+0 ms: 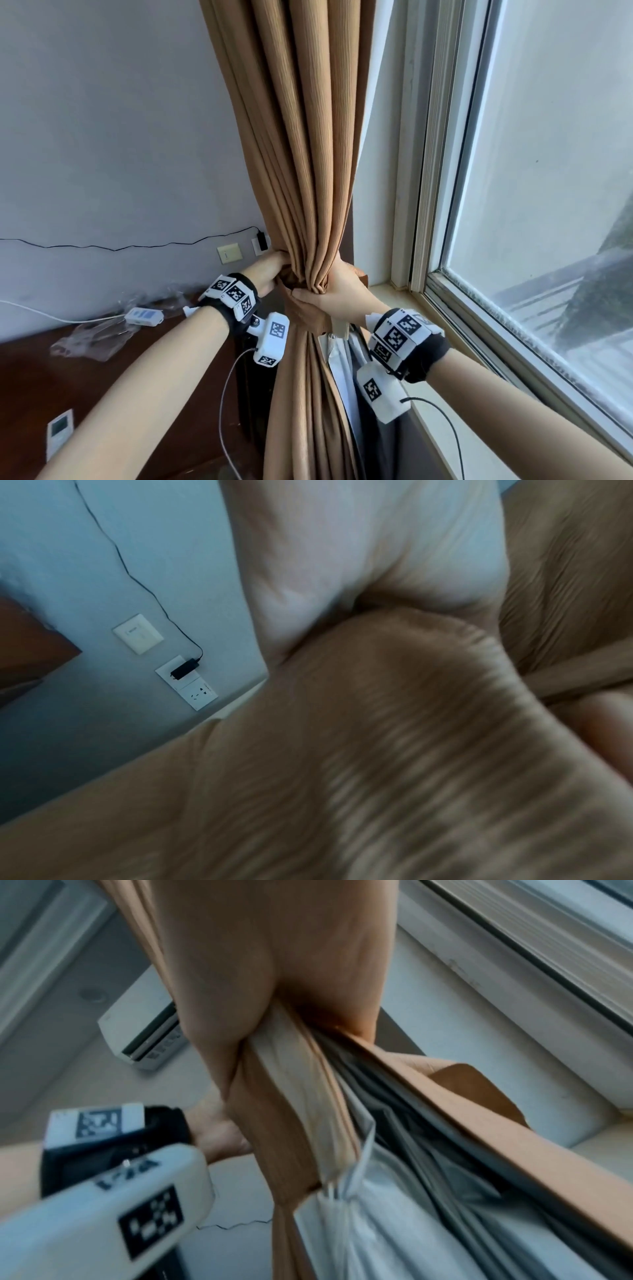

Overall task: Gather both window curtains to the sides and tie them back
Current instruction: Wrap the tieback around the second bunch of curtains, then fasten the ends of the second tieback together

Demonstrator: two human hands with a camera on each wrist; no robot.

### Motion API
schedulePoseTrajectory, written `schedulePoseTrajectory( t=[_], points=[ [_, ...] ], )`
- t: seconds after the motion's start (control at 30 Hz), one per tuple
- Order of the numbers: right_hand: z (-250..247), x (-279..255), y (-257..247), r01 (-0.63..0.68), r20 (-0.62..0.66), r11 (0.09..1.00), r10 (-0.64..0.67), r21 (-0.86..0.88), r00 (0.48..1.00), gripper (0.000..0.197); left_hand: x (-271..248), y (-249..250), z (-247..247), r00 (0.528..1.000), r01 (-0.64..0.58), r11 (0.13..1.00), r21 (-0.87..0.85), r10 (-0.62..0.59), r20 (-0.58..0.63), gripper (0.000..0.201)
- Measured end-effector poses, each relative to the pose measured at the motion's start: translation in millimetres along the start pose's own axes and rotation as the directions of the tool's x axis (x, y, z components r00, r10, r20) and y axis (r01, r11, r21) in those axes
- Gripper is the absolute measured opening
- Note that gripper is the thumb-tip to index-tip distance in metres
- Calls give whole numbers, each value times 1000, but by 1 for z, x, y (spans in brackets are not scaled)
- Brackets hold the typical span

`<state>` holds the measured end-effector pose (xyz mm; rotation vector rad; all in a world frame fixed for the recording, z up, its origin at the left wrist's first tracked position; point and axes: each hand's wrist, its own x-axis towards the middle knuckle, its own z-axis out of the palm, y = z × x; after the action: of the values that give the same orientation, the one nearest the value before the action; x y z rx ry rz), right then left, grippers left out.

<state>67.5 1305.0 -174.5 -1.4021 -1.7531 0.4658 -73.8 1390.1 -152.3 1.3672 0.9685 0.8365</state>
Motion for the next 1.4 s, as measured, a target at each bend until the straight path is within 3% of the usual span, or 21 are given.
schedulePoseTrajectory(
  t=[0.07,0.2,0.27,0.33,0.37,0.43,0.47,0.53,0.63,0.67,0.8,0.87,0.93,0.97,1.0,1.03,1.13,1.2,1.23,1.3,1.4],
  points=[
    [-7,-2,-4,-40,93,994,50,-101,994,88,-1,0,-2,1000,-12,999,41,12,-17,39],
    [-19,-9,-9,-112,41,954,128,-277,991,96,-1,-2,-2,999,-18,997,74,21,-40,45],
    [-40,-14,-10,-216,293,973,231,-84,928,95,0,-3,-3,1000,-6,998,64,8,-22,50],
    [-66,-21,-8,-384,538,910,246,159,806,83,-2,-4,-4,1000,18,999,45,-17,-18,53],
    [-77,-20,-2,-447,548,844,234,295,803,69,-2,-4,-4,999,34,999,32,-33,-25,54],
    [-90,-10,19,-436,331,742,299,509,895,33,-3,-4,-4,998,55,998,25,-53,-45,47],
    [-92,-2,30,-412,214,748,353,520,911,30,-2,-4,-3,997,56,998,32,-55,-55,43],
    [-91,14,41,-421,153,826,393,374,907,36,-3,-3,-2,996,59,997,46,-56,-66,40],
    [-72,37,45,-428,235,890,387,158,891,39,-8,-3,1,997,64,996,63,-60,-57,40],
    [-64,48,46,-449,281,887,406,108,870,38,-8,-3,2,998,52,997,63,-49,-48,41],
    [-35,72,57,-656,529,752,532,63,661,27,-9,-8,0,999,36,997,66,-35,-14,63],
    [-31,77,60,-697,578,715,544,59,608,33,-8,-7,-4,999,35,997,70,-35,-7,71],
    [-30,79,65,-653,632,756,522,-33,572,39,-8,-7,-7,999,43,997,69,-43,-7,60],
    [-28,80,68,-649,633,759,528,-53,566,42,-10,-8,-8,999,47,997,66,-46,-4,49],
    [-33,81,69,-635,598,770,537,-60,595,44,-8,-4,-7,999,41,997,65,-41,4,42],
    [-33,77,70,-647,593,760,552,-68,587,45,-10,-4,-7,999,45,996,73,-46,6,43],
    [-50,70,62,-660,532,751,565,-16,630,33,-9,3,-4,999,47,994,96,-48,8,49],
    [-61,64,70,-593,619,804,485,-37,619,46,-9,3,-4,998,65,994,91,-66,5,31],
    [-68,63,75,-601,639,799,466,-8,612,41,-9,2,-3,997,76,993,92,-76,-1,27],
    [-79,62,77,-637,628,769,468,57,622,18,-10,2,-2,997,77,992,98,-77,-1,34],
    [-101,55,80,-479,589,878,400,-25,702,15,-12,4,1,997,79,992,100,-79,0,54]
  ],
)
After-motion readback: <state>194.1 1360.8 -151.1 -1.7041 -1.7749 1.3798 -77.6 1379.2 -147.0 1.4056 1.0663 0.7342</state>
